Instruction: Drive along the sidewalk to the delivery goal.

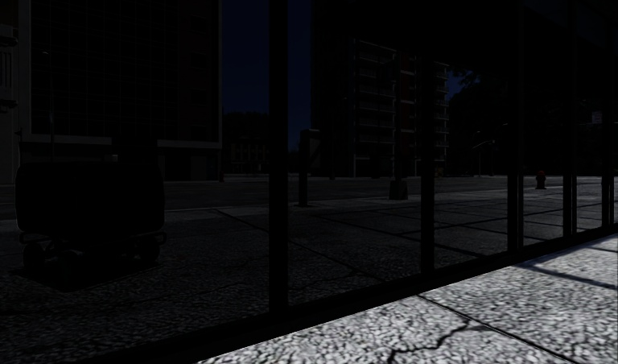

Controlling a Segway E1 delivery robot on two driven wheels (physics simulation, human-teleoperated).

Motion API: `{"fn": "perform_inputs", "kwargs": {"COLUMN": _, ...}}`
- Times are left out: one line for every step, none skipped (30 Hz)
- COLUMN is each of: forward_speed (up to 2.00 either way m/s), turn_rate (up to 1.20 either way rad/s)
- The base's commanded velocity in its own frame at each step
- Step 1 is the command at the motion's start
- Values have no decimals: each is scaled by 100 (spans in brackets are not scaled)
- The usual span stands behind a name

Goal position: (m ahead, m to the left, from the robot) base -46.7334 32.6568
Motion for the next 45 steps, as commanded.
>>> {"fn": "perform_inputs", "kwargs": {"forward_speed": 0, "turn_rate": 0}}
{"fn": "perform_inputs", "kwargs": {"forward_speed": 0, "turn_rate": 0}}
{"fn": "perform_inputs", "kwargs": {"forward_speed": 0, "turn_rate": 0}}
{"fn": "perform_inputs", "kwargs": {"forward_speed": 0, "turn_rate": 0}}
{"fn": "perform_inputs", "kwargs": {"forward_speed": 0, "turn_rate": 0}}
{"fn": "perform_inputs", "kwargs": {"forward_speed": 0, "turn_rate": 0}}
{"fn": "perform_inputs", "kwargs": {"forward_speed": 0, "turn_rate": 0}}
{"fn": "perform_inputs", "kwargs": {"forward_speed": 0, "turn_rate": 0}}
{"fn": "perform_inputs", "kwargs": {"forward_speed": 0, "turn_rate": 0}}
{"fn": "perform_inputs", "kwargs": {"forward_speed": 0, "turn_rate": 0}}
{"fn": "perform_inputs", "kwargs": {"forward_speed": 0, "turn_rate": 0}}
{"fn": "perform_inputs", "kwargs": {"forward_speed": 0, "turn_rate": 0}}
{"fn": "perform_inputs", "kwargs": {"forward_speed": 0, "turn_rate": 0}}
{"fn": "perform_inputs", "kwargs": {"forward_speed": 0, "turn_rate": 0}}
{"fn": "perform_inputs", "kwargs": {"forward_speed": 0, "turn_rate": 0}}
{"fn": "perform_inputs", "kwargs": {"forward_speed": 0, "turn_rate": 0}}
{"fn": "perform_inputs", "kwargs": {"forward_speed": 0, "turn_rate": 0}}
{"fn": "perform_inputs", "kwargs": {"forward_speed": 0, "turn_rate": 0}}
{"fn": "perform_inputs", "kwargs": {"forward_speed": 0, "turn_rate": 0}}
{"fn": "perform_inputs", "kwargs": {"forward_speed": 0, "turn_rate": 0}}
{"fn": "perform_inputs", "kwargs": {"forward_speed": 0, "turn_rate": 0}}
{"fn": "perform_inputs", "kwargs": {"forward_speed": 0, "turn_rate": 0}}
{"fn": "perform_inputs", "kwargs": {"forward_speed": 0, "turn_rate": 0}}
{"fn": "perform_inputs", "kwargs": {"forward_speed": 0, "turn_rate": 0}}
{"fn": "perform_inputs", "kwargs": {"forward_speed": 0, "turn_rate": 0}}
{"fn": "perform_inputs", "kwargs": {"forward_speed": 0, "turn_rate": 0}}
{"fn": "perform_inputs", "kwargs": {"forward_speed": 0, "turn_rate": 0}}
{"fn": "perform_inputs", "kwargs": {"forward_speed": 0, "turn_rate": 0}}
{"fn": "perform_inputs", "kwargs": {"forward_speed": 0, "turn_rate": 0}}
{"fn": "perform_inputs", "kwargs": {"forward_speed": 0, "turn_rate": 0}}
{"fn": "perform_inputs", "kwargs": {"forward_speed": 0, "turn_rate": -23}}
{"fn": "perform_inputs", "kwargs": {"forward_speed": 0, "turn_rate": -23}}
{"fn": "perform_inputs", "kwargs": {"forward_speed": 0, "turn_rate": -38}}
{"fn": "perform_inputs", "kwargs": {"forward_speed": 0, "turn_rate": -41}}
{"fn": "perform_inputs", "kwargs": {"forward_speed": 0, "turn_rate": -41}}
{"fn": "perform_inputs", "kwargs": {"forward_speed": 0, "turn_rate": -42}}
{"fn": "perform_inputs", "kwargs": {"forward_speed": 0, "turn_rate": -42}}
{"fn": "perform_inputs", "kwargs": {"forward_speed": 0, "turn_rate": -42}}
{"fn": "perform_inputs", "kwargs": {"forward_speed": 0, "turn_rate": -42}}
{"fn": "perform_inputs", "kwargs": {"forward_speed": 0, "turn_rate": -42}}
{"fn": "perform_inputs", "kwargs": {"forward_speed": 0, "turn_rate": -42}}
{"fn": "perform_inputs", "kwargs": {"forward_speed": 0, "turn_rate": -42}}
{"fn": "perform_inputs", "kwargs": {"forward_speed": 0, "turn_rate": -42}}
{"fn": "perform_inputs", "kwargs": {"forward_speed": 0, "turn_rate": -42}}
{"fn": "perform_inputs", "kwargs": {"forward_speed": 0, "turn_rate": -42}}
